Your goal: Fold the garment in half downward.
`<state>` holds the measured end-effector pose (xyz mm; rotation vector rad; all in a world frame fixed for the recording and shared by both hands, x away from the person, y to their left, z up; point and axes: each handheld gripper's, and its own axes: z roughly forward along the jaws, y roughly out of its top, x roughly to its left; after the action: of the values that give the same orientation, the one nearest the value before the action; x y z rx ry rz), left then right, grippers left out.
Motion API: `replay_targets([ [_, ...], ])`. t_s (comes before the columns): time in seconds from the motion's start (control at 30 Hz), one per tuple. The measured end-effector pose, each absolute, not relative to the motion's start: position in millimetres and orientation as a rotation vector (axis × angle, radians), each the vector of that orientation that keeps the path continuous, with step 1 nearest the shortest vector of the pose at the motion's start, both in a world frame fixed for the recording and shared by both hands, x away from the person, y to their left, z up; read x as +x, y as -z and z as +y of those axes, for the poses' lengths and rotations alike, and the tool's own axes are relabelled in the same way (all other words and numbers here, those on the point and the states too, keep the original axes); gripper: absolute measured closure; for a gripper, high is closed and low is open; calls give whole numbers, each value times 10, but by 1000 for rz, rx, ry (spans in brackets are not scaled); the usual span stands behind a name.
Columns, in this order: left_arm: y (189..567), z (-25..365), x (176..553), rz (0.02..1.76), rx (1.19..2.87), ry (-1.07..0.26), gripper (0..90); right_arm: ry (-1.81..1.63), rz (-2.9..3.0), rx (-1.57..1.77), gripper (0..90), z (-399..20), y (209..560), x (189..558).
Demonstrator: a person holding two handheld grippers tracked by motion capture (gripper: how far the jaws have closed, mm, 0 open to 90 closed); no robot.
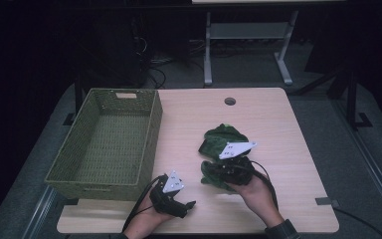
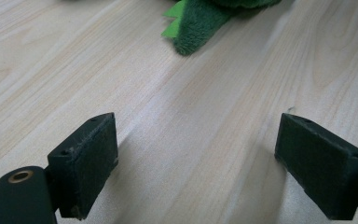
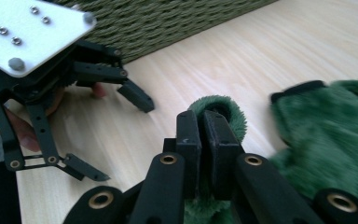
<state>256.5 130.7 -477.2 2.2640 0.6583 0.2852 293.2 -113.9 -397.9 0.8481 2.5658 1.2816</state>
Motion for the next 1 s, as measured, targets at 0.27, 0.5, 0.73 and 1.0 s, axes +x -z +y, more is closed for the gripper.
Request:
replay_targets([
  [0.27, 4771, 1308, 2564, 658, 2265, -286, 124, -1276, 2519, 936, 846, -1440, 4004, 2935],
  [0.5, 4772, 1306, 2561, 663, 2263, -281, 124, -1205, 2520, 1025, 830, -1616, 4168, 2964],
  [0.73, 4772, 1305, 2561, 664, 2264, -279, 124, -1135, 2482, 1115, 773, -1838, 4251, 2964],
  [1.0, 4772, 1305, 2562, 663, 2264, -282, 124, -1208, 2425, 1088, 887, -1927, 4110, 2977],
])
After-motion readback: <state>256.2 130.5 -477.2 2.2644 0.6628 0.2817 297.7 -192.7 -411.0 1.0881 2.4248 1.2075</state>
